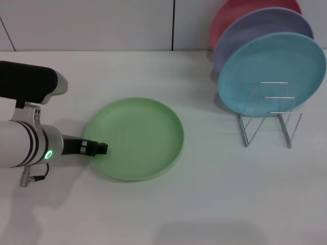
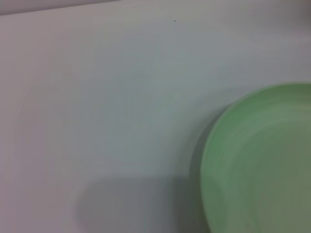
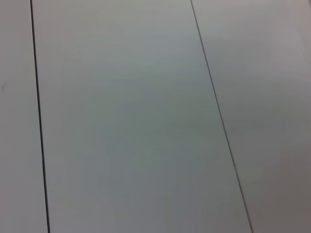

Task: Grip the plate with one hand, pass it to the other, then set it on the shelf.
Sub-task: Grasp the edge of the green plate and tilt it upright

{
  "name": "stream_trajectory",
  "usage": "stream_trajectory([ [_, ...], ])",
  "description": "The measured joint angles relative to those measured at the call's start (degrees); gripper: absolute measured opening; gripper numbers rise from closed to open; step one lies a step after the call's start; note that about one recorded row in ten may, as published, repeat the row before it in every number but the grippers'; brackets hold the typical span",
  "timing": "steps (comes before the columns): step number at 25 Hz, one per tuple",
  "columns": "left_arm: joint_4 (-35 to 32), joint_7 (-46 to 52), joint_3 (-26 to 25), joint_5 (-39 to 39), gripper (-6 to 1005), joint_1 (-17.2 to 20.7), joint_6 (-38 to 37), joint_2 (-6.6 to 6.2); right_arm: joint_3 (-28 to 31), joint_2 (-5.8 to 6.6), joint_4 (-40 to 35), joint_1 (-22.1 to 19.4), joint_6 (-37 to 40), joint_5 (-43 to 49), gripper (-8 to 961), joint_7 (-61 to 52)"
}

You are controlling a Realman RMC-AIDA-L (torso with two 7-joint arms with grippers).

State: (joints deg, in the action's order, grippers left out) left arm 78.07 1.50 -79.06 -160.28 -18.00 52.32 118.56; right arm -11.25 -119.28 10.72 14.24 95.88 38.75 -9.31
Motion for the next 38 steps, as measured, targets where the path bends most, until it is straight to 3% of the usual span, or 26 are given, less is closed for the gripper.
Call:
stream_trajectory([
  [12,-0.2,-0.1,-0.1,0.4,801,-0.8,0.6,-0.09,0.0,-0.07,0.0,-0.4,0.1,0.0,817,0.0],
  [14,0.1,-0.1,-0.1,0.4,624,-0.6,0.5,-0.07,0.0,-0.11,0.0,-0.4,0.2,0.0,817,0.0],
  [21,-1.5,-0.3,-0.4,1.0,481,-1.2,-0.6,-0.1,0.0,-0.16,0.0,-0.5,0.3,0.3,817,0.0],
  [25,-1.6,-0.7,-0.1,0.8,298,-1.3,-0.9,-0.09,0.0,-0.16,0.0,-0.5,0.6,0.5,818,0.0],
  [30,-0.5,-0.8,0.0,0.7,171,-1.1,-1.4,-0.13,0.0,-0.16,0.0,-0.5,0.8,0.5,818,0.0],
  [38,0.2,-2.4,0.0,1.1,132,-1.6,-1.4,-0.17,0.0,-0.16,0.0,-0.5,1.7,0.5,818,0.0],
])
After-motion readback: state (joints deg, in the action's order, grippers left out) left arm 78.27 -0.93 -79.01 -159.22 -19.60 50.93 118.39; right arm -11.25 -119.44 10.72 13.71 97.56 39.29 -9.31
